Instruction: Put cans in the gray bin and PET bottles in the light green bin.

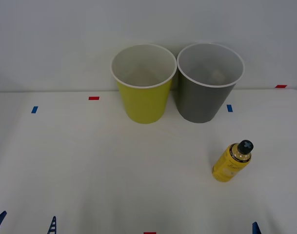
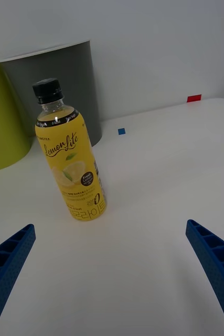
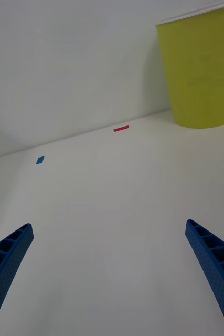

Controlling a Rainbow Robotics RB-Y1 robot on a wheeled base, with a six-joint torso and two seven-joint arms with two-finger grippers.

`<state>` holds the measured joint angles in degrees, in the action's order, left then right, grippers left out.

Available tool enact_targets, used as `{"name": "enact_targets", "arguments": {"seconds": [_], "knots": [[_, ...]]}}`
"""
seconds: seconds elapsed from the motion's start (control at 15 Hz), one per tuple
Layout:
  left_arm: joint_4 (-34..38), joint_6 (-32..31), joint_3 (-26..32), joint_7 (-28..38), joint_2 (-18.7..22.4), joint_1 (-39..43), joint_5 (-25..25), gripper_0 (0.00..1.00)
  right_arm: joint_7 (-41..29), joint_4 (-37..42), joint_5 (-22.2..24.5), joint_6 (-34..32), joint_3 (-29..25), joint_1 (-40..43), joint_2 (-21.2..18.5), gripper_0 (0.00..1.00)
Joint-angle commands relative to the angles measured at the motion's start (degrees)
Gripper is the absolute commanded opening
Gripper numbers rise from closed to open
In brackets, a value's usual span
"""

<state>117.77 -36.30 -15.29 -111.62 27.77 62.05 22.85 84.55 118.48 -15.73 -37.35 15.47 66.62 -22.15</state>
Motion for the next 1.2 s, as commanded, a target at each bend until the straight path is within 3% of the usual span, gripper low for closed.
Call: {"name": "enact_targets", "arguments": {"seconds": [0.07,1.2], "knots": [[0.0,0.0,0.0,0.0,0.0,0.0,0.0,1.00,0.0,0.0,0.0,0.0,0.0,0.0,0.0,1.00],[0.0,0.0,0.0,0.0,0.0,0.0,0.0,1.00,0.0,0.0,0.0,0.0,0.0,0.0,0.0,1.00]]}}
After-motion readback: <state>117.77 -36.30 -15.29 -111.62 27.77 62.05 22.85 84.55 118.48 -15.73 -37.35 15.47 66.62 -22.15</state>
